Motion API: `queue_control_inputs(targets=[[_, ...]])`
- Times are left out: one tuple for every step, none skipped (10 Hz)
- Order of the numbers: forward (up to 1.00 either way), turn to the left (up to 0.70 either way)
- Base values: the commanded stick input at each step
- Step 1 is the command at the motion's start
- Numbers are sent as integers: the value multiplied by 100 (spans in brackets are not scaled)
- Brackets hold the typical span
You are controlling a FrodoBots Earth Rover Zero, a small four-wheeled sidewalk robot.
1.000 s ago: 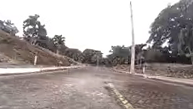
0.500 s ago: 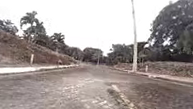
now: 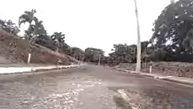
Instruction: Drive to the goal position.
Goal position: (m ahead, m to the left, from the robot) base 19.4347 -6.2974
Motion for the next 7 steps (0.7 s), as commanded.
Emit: queue_control_inputs(targets=[[100,0],[100,0],[100,0],[100,0],[100,0],[100,0],[100,0]])
